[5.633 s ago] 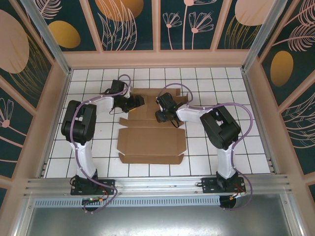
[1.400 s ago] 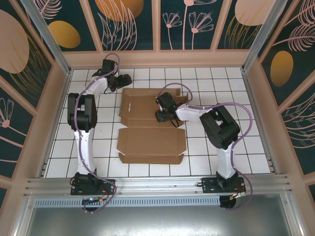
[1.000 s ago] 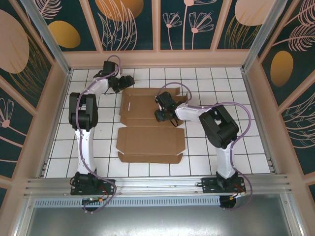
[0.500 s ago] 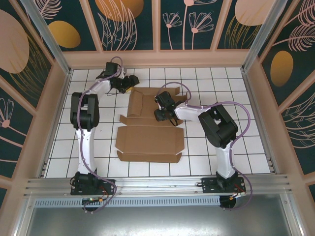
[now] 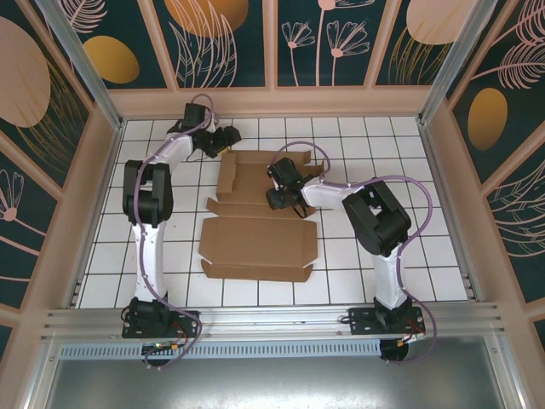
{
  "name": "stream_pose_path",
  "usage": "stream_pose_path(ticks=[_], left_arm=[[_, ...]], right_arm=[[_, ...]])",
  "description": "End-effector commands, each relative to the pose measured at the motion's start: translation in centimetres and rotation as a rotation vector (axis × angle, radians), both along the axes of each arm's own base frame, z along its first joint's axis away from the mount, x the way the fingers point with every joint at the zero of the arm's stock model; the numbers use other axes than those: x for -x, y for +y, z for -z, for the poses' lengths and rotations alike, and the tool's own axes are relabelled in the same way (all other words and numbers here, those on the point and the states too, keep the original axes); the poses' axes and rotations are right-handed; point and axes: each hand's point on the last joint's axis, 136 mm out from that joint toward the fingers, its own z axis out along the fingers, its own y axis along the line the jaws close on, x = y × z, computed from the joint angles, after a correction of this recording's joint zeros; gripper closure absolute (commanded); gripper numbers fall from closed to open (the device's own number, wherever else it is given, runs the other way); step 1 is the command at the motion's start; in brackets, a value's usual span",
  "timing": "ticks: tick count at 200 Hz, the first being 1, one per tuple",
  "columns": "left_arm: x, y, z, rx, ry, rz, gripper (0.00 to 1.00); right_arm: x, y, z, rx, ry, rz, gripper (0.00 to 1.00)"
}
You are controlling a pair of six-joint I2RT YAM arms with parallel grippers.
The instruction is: Fold the paper box
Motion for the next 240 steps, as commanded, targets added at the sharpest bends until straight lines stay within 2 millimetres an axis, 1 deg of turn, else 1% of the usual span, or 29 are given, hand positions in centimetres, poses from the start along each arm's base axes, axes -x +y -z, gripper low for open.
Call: stream_pose_path(ticks=[1,18,31,36,42,52,58,60,66,68,69,72,81,90,91,94,99,110,113,117,122,133,152,172,187,219,226,228,240], left_arm=[[-0.4,2.4,-13.0,-0.056,-0.253,-0.076,0.29],[1.4,2.0,-15.6,-0.033,-0.284,-0.075,0.32],[3.4,1.0,-16.3,-0.046,-0.295,-0.06,0.35],[4.2,0.5,-16.3,-0.054,-0.296,-0.049,0.37],[5.4,-0.3,-16.4,-0.06,-0.299,-0.034,0.46],[7.5,-1.7,-15.6,-0.047,-0.293,-0.012,0.61],[8.8,-2.6,-15.1,-0.026,-0.284,0.004,0.73],[9.3,-2.9,-14.6,-0.022,-0.273,0.009,0.77],[10.5,-3.5,-13.8,0.009,-0.258,0.01,0.89],[10.9,-3.8,-13.0,0.018,-0.244,0.013,0.93],[11.2,-3.8,-13.5,0.027,-0.255,0.014,0.95],[11.9,-4.1,-13.5,0.048,-0.258,0.015,1.0],[14.0,-4.8,-12.0,0.09,-0.236,0.028,1.0],[15.8,-5.7,-10.5,0.108,-0.214,0.057,1.0],[16.1,-5.8,-10.2,0.106,-0.209,0.061,1.0],[16.6,-6.0,-9.6,0.102,-0.197,0.068,1.0],[17.6,-6.5,-8.5,0.093,-0.178,0.082,1.0],[19.4,-7.3,-6.3,0.074,-0.14,0.103,1.0],[19.7,-7.5,-6.0,0.072,-0.137,0.106,1.0],[20.7,-7.4,-4.5,0.062,-0.106,0.103,1.0],[21.3,-7.4,-3.6,0.062,-0.092,0.1,1.0],[22.3,-6.9,-1.7,0.059,-0.057,0.087,1.0],[23.5,-6.1,0.7,0.042,-0.001,0.056,1.0],[24.0,-4.6,3.3,-0.018,0.077,-0.021,1.0],[24.0,-4.0,4.8,-0.067,0.127,-0.045,1.0],[23.4,-4.1,6.3,-0.084,0.172,-0.066,1.0],[23.0,-4.3,6.0,-0.074,0.165,-0.07,1.0],[23.1,-4.3,6.8,-0.082,0.183,-0.07,1.0],[22.8,-4.3,7.8,-0.096,0.218,-0.086,1.0]], right_arm=[[4.0,-2.5,4.0,0.111,0.169,-0.013,0.54],[3.0,-1.6,1.0,0.054,0.118,-0.006,0.54],[2.4,-0.7,-1.7,-0.015,0.078,-0.007,0.54],[2.0,-0.6,-2.8,-0.039,0.055,0.0,0.54],[1.4,-0.6,-4.2,-0.07,0.027,0.016,0.54],[0.5,-1.0,-6.7,-0.145,-0.012,0.053,0.54],[0.0,-1.2,-8.0,-0.207,-0.015,0.067,0.54],[-0.2,-1.2,-8.3,-0.23,-0.013,0.069,0.54],[-0.7,-1.5,-9.3,-0.282,-0.013,0.081,0.54],[-0.9,-1.7,-9.8,-0.311,-0.013,0.088,0.55],[-0.9,-1.7,-9.8,-0.311,-0.013,0.088,0.55],[-1.2,-1.7,-10.3,-0.34,-0.015,0.091,0.56],[-1.4,-1.6,-11.4,-0.412,-0.028,0.079,0.67],[-1.6,-1.3,-11.8,-0.432,-0.048,0.071,0.78],[-1.7,-1.4,-11.7,-0.43,-0.049,0.072,0.78],[-2.6,-2.4,-11.6,-0.422,-0.058,0.099,0.82],[-3.1,-2.7,-11.3,-0.406,-0.056,0.105,0.86],[-3.8,-2.3,-9.9,-0.357,-0.024,0.089,0.91],[-4.0,-2.2,-9.4,-0.343,-0.015,0.083,0.92],[-4.2,-2.0,-8.7,-0.326,-0.001,0.076,0.94],[-4.4,-1.9,-7.9,-0.309,0.016,0.072,1.0],[-4.8,-1.8,-6.2,-0.283,0.044,0.075,1.0],[-5.1,-1.6,-3.8,-0.24,0.073,0.08,1.0],[-5.0,-2.3,-1.6,-0.171,0.101,0.114,1.0],[-4.6,-3.0,-0.4,-0.131,0.115,0.131,1.0],[-3.0,-5.4,1.5,-0.031,0.125,0.177,1.0],[-2.5,-5.9,1.7,-0.02,0.133,0.184,1.0],[-2.4,-6.2,1.8,-0.013,0.132,0.19,1.0],[-1.7,-7.5,2.0,0.018,0.119,0.232,1.0]])
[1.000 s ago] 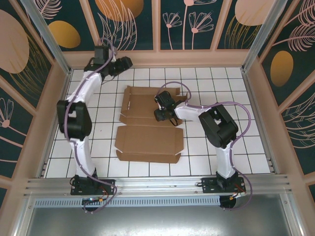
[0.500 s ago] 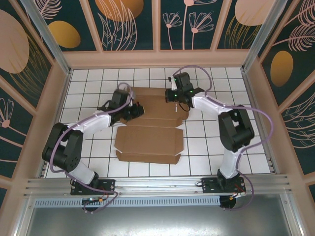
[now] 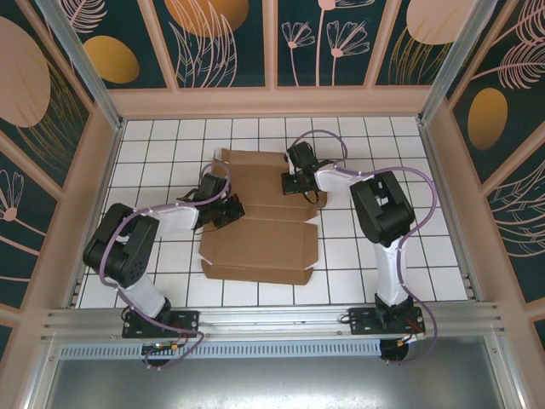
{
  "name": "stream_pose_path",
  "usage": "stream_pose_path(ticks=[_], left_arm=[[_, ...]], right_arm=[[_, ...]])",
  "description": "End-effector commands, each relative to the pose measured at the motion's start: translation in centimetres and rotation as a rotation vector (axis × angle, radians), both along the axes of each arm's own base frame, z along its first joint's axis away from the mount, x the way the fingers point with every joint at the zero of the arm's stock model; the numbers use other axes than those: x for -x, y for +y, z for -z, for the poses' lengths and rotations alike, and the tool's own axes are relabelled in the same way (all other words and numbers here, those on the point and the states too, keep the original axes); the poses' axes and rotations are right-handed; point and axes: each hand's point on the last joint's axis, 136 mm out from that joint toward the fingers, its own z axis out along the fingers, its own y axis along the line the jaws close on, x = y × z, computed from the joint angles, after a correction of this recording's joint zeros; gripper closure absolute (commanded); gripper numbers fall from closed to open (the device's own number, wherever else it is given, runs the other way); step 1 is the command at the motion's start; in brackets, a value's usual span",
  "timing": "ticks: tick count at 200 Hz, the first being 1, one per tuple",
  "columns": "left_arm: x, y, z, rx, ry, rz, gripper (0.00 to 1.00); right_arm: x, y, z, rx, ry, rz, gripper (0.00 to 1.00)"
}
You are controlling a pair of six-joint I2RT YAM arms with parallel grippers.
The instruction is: Fold the paper box
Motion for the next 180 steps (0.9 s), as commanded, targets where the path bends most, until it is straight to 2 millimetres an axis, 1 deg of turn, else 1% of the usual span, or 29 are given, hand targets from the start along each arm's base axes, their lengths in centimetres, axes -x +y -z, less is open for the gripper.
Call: stream_pose_path(ticks=[1,19,31,36,38,40,43,59,68,82,93,102,109,115,123,131,133,136,142,150,158,174,180], left_arm=[[-1.2,0.2,1.3,-0.024,0.045,-0.055,1.0],[-2.0,-0.1,2.0,-0.049,0.07,-0.049,1.0],[-2.7,0.1,2.2,-0.082,0.068,-0.054,1.0],[-2.6,0.3,2.5,-0.095,0.075,-0.055,1.0],[-2.6,0.4,2.7,-0.1,0.079,-0.054,1.0],[-3.4,0.0,2.1,-0.093,0.06,-0.054,1.0],[-3.7,-0.1,1.9,-0.095,0.055,-0.051,1.0],[-4.9,-1.0,2.2,-0.09,0.06,-0.028,1.0],[-5.5,-1.9,2.5,-0.074,0.063,0.004,1.0],[-6.6,-2.8,2.8,-0.083,0.073,0.05,1.0],[-7.6,-3.5,1.7,-0.07,0.041,0.079,1.0],[-8.2,-3.8,0.1,-0.063,0.0,0.092,1.0],[-8.5,-4.1,-1.3,-0.048,-0.034,0.106,1.0],[-8.6,-4.4,-2.6,-0.032,-0.062,0.119,1.0],[-8.6,-4.3,-4.1,-0.025,-0.09,0.126,1.0],[-8.3,-4.2,-5.4,-0.019,-0.114,0.13,1.0],[-8.2,-4.2,-5.8,-0.016,-0.122,0.13,1.0],[-8.1,-4.1,-6.2,-0.014,-0.13,0.129,1.0],[-7.7,-3.8,-6.9,-0.01,-0.143,0.123,1.0],[-7.1,-3.4,-7.3,-0.011,-0.145,0.113,1.0],[-6.4,-3.0,-7.3,-0.009,-0.135,0.103,1.0],[-4.6,-1.9,-6.3,-0.017,-0.1,0.08,1.0],[-3.9,-1.3,-5.4,-0.026,-0.076,0.068,1.0]], right_arm=[[3.1,-4.1,2.2,0.155,0.061,0.075,1.0],[4.7,-5.1,2.1,0.14,0.069,0.104,1.0],[6.0,-5.6,1.9,0.121,0.082,0.118,1.0],[6.4,-5.8,1.7,0.11,0.086,0.124,1.0],[7.0,-5.3,1.7,0.11,0.088,0.111,1.0],[7.3,-5.2,1.6,0.106,0.087,0.106,1.0],[7.7,-5.1,1.6,0.101,0.091,0.103,1.0],[9.6,-4.6,1.2,0.079,0.101,0.084,1.0],[10.8,-3.9,0.9,0.034,0.122,0.06,1.0],[11.7,-3.2,-0.2,-0.039,0.13,0.043,1.0],[11.9,-2.8,-1.7,-0.094,0.124,0.034,1.0],[11.6,-2.6,-3.2,-0.134,0.114,0.026,1.0],[11.3,-2.5,-4.7,-0.165,0.096,0.014,0.97],[10.9,-2.5,-5.9,-0.185,0.076,0.01,0.92],[10.5,-2.4,-7.4,-0.207,0.045,-0.003,0.81],[10.1,-2.1,-8.8,-0.219,0.003,-0.026,0.68],[9.4,-2.8,-9.2,-0.219,-0.011,-0.006,0.64],[9.0,-3.4,-9.3,-0.21,-0.025,0.008,0.59],[8.2,-4.0,-9.9,-0.193,-0.056,0.027,0.53],[7.0,-5.0,-10.2,-0.174,-0.081,0.055,0.49],[5.9,-5.9,-10.1,-0.162,-0.088,0.085,0.46],[3.8,-8.7,-9.3,-0.114,-0.092,0.161,0.42],[3.3,-9.4,-8.9,-0.098,-0.094,0.174,0.4]])
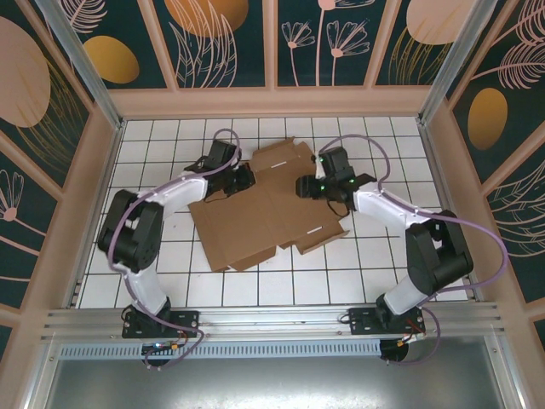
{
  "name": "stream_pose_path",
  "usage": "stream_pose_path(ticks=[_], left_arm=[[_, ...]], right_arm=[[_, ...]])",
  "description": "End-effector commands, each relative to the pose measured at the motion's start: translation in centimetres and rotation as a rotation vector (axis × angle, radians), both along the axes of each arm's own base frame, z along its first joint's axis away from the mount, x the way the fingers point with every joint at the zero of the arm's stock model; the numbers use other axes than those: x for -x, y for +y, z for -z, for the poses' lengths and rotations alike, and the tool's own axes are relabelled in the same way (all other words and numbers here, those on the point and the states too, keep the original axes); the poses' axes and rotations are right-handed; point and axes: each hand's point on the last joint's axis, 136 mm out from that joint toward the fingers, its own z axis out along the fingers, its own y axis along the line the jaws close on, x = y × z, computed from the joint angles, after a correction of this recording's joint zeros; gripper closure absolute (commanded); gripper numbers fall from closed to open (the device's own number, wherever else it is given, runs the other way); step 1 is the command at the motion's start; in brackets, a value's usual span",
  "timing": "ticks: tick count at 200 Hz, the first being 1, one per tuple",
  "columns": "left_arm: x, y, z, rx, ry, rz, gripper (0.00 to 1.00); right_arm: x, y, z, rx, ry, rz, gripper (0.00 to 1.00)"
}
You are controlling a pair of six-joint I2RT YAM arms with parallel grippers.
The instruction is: Fold the paper box
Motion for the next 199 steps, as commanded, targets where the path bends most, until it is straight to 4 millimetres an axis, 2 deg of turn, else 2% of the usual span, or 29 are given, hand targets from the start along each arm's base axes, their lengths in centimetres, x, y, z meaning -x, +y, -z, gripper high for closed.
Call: stream_pose_path(ticks=[1,7,17,20,33,40,45,64,85,117,137,151,199], left_arm=[[3.0,1.9,2.7,-0.037,0.088,-0.023,1.0],[3.5,2.5,2.4,-0.035,0.081,-0.037,1.0],[4.0,3.3,2.9,-0.038,0.093,-0.059,1.0],[4.6,3.8,3.8,-0.045,0.115,-0.067,1.0],[5.7,5.0,5.1,-0.032,0.146,-0.103,1.0],[6.3,5.6,5.7,-0.017,0.159,-0.126,1.0],[6.6,5.7,6.0,0.0,0.168,-0.134,1.0],[8.2,5.7,7.8,0.031,0.218,-0.137,1.0],[9.2,5.8,9.3,0.054,0.255,-0.153,1.0],[9.5,6.0,9.9,0.053,0.267,-0.165,1.0],[9.5,6.2,10.1,0.04,0.264,-0.17,1.0],[9.5,6.3,10.3,0.031,0.262,-0.171,1.0],[9.4,6.3,10.6,0.027,0.267,-0.174,1.0]], right_arm=[[-2.4,-3.6,1.3,0.083,0.002,0.086,0.39],[-3.0,-4.6,1.8,0.113,0.002,0.11,0.34],[-3.5,-6.3,2.9,0.17,0.016,0.148,0.33],[-3.5,-6.7,3.3,0.183,0.023,0.154,0.33],[-3.5,-8.0,4.5,0.205,0.05,0.185,0.32],[-3.4,-8.4,5.0,0.18,0.063,0.196,0.3],[-3.1,-8.6,5.5,0.139,0.081,0.2,0.23],[-2.4,-9.7,6.8,0.04,0.123,0.237,0.2],[-1.3,-9.7,8.1,-0.061,0.165,0.223,0.2],[0.0,-7.1,9.1,-0.197,0.241,0.131,0.21],[0.6,-6.6,9.4,-0.243,0.257,0.128,0.26],[0.8,-6.4,9.5,-0.257,0.253,0.122,0.33],[0.4,-5.7,7.3,-0.26,0.185,0.09,0.58]])
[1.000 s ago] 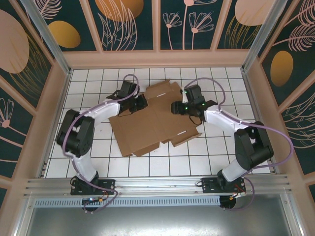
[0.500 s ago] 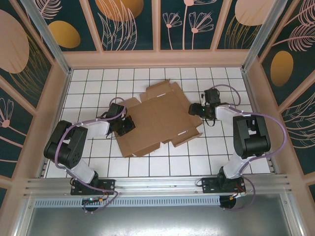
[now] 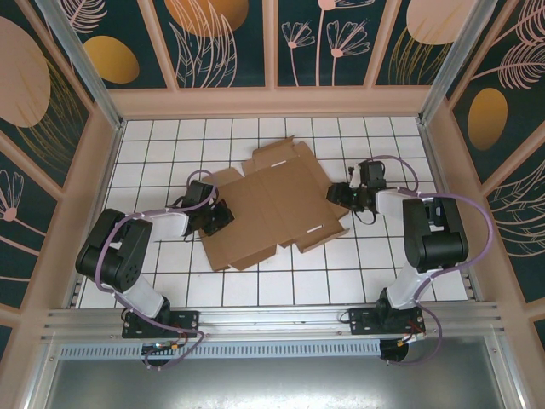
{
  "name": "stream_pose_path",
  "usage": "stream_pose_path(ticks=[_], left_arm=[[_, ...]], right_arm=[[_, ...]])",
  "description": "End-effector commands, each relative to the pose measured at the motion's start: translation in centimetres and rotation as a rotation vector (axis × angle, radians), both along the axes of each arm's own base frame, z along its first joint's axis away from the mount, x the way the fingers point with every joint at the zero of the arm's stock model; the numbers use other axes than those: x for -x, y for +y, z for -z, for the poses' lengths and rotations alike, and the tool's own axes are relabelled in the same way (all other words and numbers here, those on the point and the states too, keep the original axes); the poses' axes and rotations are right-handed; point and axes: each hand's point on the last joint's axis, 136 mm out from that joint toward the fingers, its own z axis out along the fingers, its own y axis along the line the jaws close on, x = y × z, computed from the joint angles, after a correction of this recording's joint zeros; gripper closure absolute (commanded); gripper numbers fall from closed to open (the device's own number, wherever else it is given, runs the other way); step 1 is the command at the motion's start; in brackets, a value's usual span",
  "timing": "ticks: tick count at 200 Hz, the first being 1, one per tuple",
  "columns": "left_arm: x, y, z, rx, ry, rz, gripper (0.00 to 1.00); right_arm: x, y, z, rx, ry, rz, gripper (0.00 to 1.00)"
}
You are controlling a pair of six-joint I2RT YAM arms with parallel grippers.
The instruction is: Fold the paper box
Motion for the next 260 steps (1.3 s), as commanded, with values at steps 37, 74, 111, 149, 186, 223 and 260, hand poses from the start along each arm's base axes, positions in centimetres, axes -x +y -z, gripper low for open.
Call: stream_pose_path(ticks=[37,74,111,149,186,223,260], left_arm=[[1.0,-0.1,1.2,-0.013,0.042,0.013,1.0],[0.9,0.0,0.8,-0.017,0.036,0.015,1.0],[0.9,-0.1,0.1,-0.014,0.023,0.024,1.0],[1.4,-0.8,0.1,0.006,0.03,0.04,1.0],[1.6,-3.1,0.3,0.048,0.044,0.089,1.0],[-0.3,-5.3,-1.8,0.145,-0.009,0.085,1.0],[-2.3,-5.7,-7.0,0.166,-0.178,0.111,1.0]], right_arm=[[0.9,3.2,-2.7,0.001,-0.049,-0.117,0.73],[0.3,4.3,-3.8,0.238,-0.121,-0.183,0.87],[-0.8,5.1,-5.5,0.568,-0.227,-0.252,1.0],[-2.5,6.1,-10.5,0.699,-0.38,-0.286,1.0],[-1.9,11.0,-15.6,0.805,-0.609,-0.488,1.0],[-1.4,14.2,-17.8,1.069,-0.753,-0.594,1.0],[-1.1,15.7,-18.8,1.338,-0.886,-0.63,1.0]])
